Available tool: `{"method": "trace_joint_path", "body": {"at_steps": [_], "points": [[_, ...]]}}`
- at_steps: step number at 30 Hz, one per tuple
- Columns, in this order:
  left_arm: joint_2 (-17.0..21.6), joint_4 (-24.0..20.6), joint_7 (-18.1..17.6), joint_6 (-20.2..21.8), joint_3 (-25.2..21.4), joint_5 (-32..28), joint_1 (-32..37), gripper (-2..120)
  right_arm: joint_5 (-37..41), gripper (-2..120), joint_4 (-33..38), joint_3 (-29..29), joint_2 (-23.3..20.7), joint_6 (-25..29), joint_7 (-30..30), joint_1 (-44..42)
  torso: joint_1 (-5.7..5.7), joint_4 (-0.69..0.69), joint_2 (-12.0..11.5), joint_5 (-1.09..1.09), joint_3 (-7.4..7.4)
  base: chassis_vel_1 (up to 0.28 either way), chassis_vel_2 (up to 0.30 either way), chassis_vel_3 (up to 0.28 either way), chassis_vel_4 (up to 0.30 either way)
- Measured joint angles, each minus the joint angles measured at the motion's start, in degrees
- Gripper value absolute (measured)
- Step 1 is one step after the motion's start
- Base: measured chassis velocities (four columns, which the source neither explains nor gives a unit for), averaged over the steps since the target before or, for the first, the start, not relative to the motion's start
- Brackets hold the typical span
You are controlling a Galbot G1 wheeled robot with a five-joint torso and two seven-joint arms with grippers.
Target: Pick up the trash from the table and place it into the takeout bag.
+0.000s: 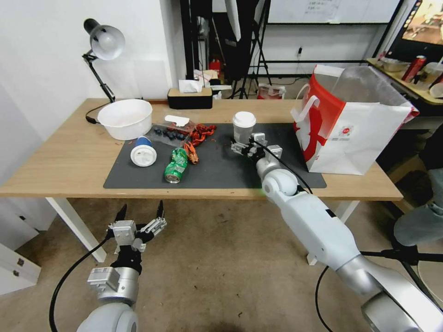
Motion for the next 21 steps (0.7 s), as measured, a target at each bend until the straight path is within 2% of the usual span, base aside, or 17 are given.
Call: {"method": "trace_joint_path", "body": {"at_steps": [5, 8, 10, 13, 14, 16, 21], "points": [[0.1, 0.1, 0.0, 0.0, -0.2, 0.0, -0.1, 100, -0.5, 86, -0.4, 0.0, 0.5, 0.2, 0.2, 0.0, 0.00, 0.00, 0.0, 0.00, 0.00, 0.000, 0.000, 0.000, 0.000], [0.2, 0.4, 0.0, 0.0, -0.2, 0.0, -0.2, 100, -0.6, 72, -0.5, 0.2, 0.4, 0.3, 0.3, -0.2, 0.00, -0.01, 0.0, 0.00, 0.00, 0.000, 0.000, 0.000, 0.000], [0.2, 0.5, 0.0, -0.1, -0.2, 0.0, -0.3, 100, -0.6, 69, -0.5, 0.3, 0.4, 0.3, 0.3, -0.2, 0.00, 0.00, 0.0, 0.01, 0.00, 0.000, 0.000, 0.000, 0.000], [0.0, 0.8, 0.0, -0.3, -0.1, 0.1, -0.3, 100, -0.6, 53, -0.2, 0.6, 0.1, 0.4, 0.5, -0.4, 0.00, 0.00, 0.0, 0.00, 0.00, 0.000, 0.000, 0.000, 0.000], [0.0, 0.8, 0.0, -0.3, -0.1, 0.1, -0.3, 100, -0.6, 53, -0.2, 0.6, 0.1, 0.4, 0.5, -0.4, 0.00, 0.00, 0.0, 0.00, 0.00, 0.000, 0.000, 0.000, 0.000], [0.0, 0.9, 0.0, -0.4, 0.0, 0.2, -0.3, 100, -0.6, 44, 0.6, 1.1, -0.1, 0.4, 0.9, -0.8, 0.00, 0.00, 0.0, 0.01, 0.00, 0.000, 0.000, 0.000, 0.000], [0.0, 0.9, 0.0, -0.5, -0.1, 0.2, -0.1, 100, 0.4, 33, 4.2, 2.4, -0.8, 0.1, 2.0, -1.8, 0.00, 0.00, 0.0, 0.01, 0.00, 0.000, 0.000, 0.000, 0.000]]}}
